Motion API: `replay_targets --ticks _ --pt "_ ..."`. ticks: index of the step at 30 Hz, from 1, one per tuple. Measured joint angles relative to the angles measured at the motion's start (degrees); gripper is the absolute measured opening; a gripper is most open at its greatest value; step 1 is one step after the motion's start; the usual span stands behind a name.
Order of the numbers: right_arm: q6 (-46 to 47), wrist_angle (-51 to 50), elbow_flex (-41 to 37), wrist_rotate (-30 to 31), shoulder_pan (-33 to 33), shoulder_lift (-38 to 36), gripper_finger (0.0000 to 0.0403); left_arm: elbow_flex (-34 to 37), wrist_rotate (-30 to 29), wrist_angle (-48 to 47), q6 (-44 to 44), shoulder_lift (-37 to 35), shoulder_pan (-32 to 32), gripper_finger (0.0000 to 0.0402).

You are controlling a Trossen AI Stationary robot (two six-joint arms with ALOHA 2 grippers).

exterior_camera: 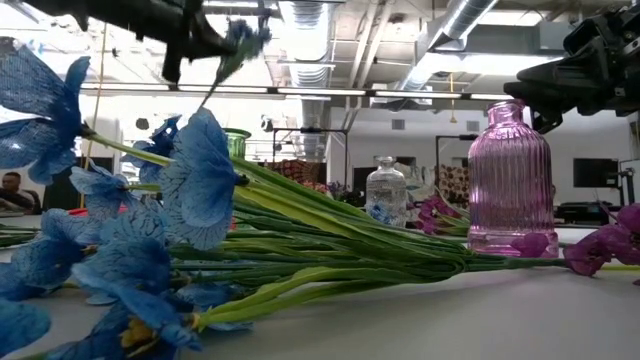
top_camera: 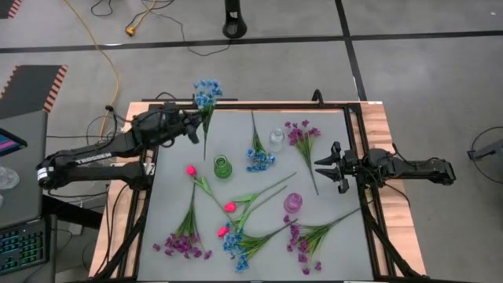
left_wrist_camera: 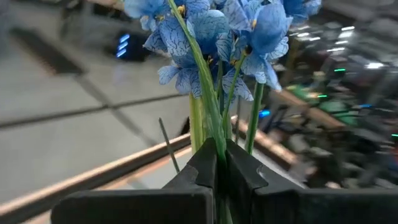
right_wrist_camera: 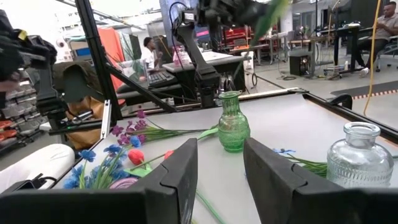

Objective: Sort flowers into vase by color
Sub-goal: Put the top left blue flowers into the green flower vase

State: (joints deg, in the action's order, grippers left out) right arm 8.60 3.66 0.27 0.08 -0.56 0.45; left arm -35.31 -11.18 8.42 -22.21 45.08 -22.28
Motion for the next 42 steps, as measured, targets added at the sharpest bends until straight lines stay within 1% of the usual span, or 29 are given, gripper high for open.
replay_targets --ticks 5,11,16,20,23,26,29,32,36,38,42 --pt "0.0 0.0 0.0 0.0 0.0 0.0 0.0157 0.0 -0.3 6.5 4.1 0.3 6.0 0.0" --pt "0.0 0.0 0.0 0.0 0.0 0.0 0.0157 0.0 -3.8 13.1 9.1 4.6 11.5 0.0" --pt "0.0 0.0 0.0 0.0 0.0 0.0 0.0157 0.0 -6.0 19.8 13.1 9.6 14.4 0.0" --pt "0.0 0.0 0.0 0.0 0.0 0.0 0.0157 0.0 -6.3 23.5 16.4 12.5 16.1 0.0" --pt "0.0 0.0 0.0 0.0 0.0 0.0 0.0157 0.5 -9.3 25.3 19.0 13.5 17.8 0.0" --pt "0.0 0.0 0.0 0.0 0.0 0.0 0.0157 3.7 -11.9 31.7 22.0 13.4 19.9 0.0" --pt "0.0 0.0 0.0 0.0 0.0 0.0 0.0157 8.6 -13.3 39.2 23.3 12.9 21.5 0.0" --pt "0.0 0.0 0.0 0.0 0.0 0.0 0.0157 13.7 -13.6 45.9 23.2 12.9 21.8 0.0" --pt "0.0 0.0 0.0 0.0 0.0 0.0 0.0157 18.7 -13.6 52.6 22.4 13.2 21.8 0.0" --pt "0.0 0.0 0.0 0.0 0.0 0.0 0.0157 20.1 -13.5 54.2 22.4 13.2 21.8 0.0" --pt "0.0 0.0 0.0 0.0 0.0 0.0 0.0157 21.9 -13.2 53.7 21.6 13.3 21.8 0.0"
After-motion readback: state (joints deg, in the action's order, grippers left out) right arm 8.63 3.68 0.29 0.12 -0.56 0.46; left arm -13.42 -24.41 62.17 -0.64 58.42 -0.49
